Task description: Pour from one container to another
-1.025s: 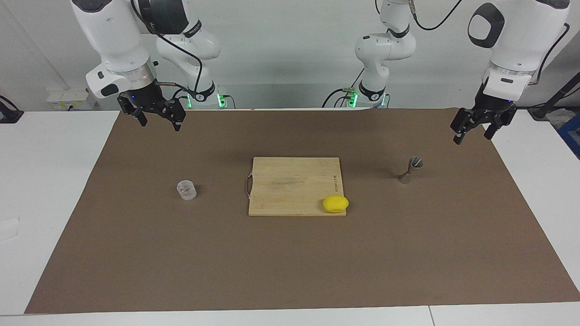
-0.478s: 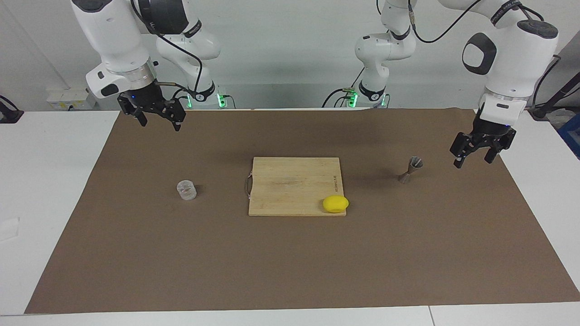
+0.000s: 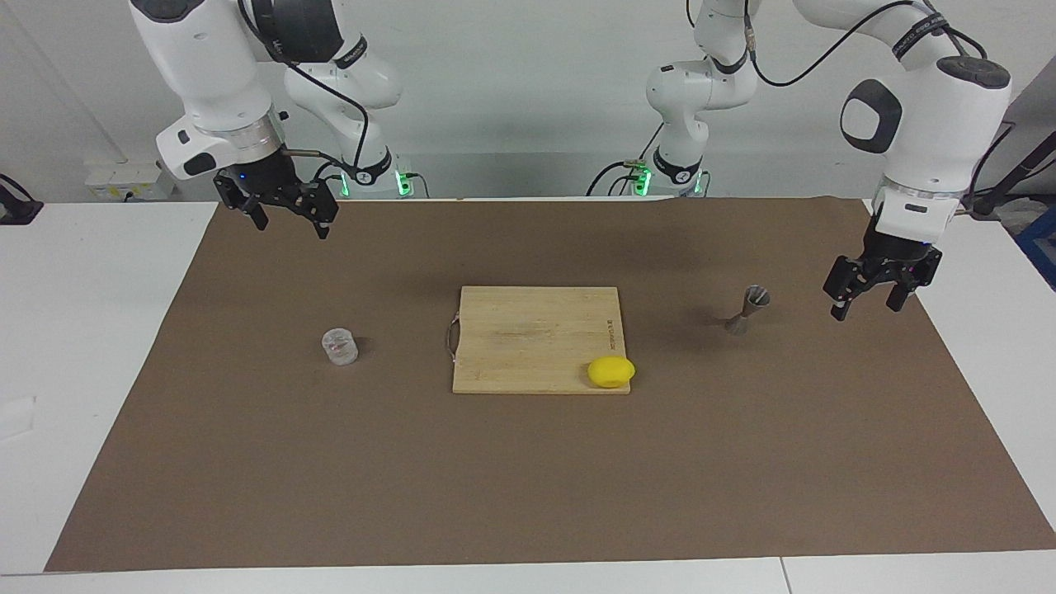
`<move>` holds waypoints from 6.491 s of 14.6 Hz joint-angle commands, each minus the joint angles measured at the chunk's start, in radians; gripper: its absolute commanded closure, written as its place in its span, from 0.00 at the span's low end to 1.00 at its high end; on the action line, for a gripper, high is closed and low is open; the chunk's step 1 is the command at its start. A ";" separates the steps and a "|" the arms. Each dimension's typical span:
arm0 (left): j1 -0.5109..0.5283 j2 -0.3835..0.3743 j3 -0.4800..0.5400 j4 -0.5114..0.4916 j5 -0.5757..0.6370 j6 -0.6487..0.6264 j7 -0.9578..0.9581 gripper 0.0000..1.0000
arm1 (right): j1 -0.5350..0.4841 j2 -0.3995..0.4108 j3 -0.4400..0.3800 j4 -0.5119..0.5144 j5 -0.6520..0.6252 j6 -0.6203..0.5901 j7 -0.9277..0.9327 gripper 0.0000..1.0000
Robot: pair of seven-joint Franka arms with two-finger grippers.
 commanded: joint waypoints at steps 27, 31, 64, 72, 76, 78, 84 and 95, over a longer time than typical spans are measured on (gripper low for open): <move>-0.116 0.035 -0.016 0.116 -0.235 -0.264 0.070 0.00 | -0.017 -0.025 0.005 -0.031 0.014 0.020 -0.026 0.00; -0.029 0.043 -0.017 0.129 -0.431 -0.294 0.359 0.00 | -0.017 -0.025 0.005 -0.031 0.014 0.020 -0.026 0.00; 0.442 0.329 -0.014 -0.201 -1.211 -0.885 2.303 0.00 | -0.017 -0.025 0.005 -0.031 0.014 0.020 -0.025 0.00; 0.438 0.397 -0.016 -0.206 -1.215 -0.894 2.378 0.00 | -0.017 -0.025 0.005 -0.029 0.014 0.020 -0.026 0.00; 0.427 0.397 -0.017 -0.215 -1.217 -0.893 2.412 0.03 | -0.017 -0.025 0.005 -0.031 0.014 0.020 -0.025 0.00; 0.425 0.397 -0.016 -0.215 -1.223 -0.893 2.432 0.15 | -0.017 -0.025 0.005 -0.031 0.014 0.020 -0.025 0.00; 0.413 0.399 -0.016 -0.223 -1.234 -0.848 2.514 0.14 | -0.017 -0.025 0.005 -0.031 0.014 0.020 -0.026 0.00; 0.430 0.397 -0.014 -0.226 -1.235 -0.822 2.514 0.31 | -0.017 -0.025 0.005 -0.031 0.014 0.020 -0.026 0.00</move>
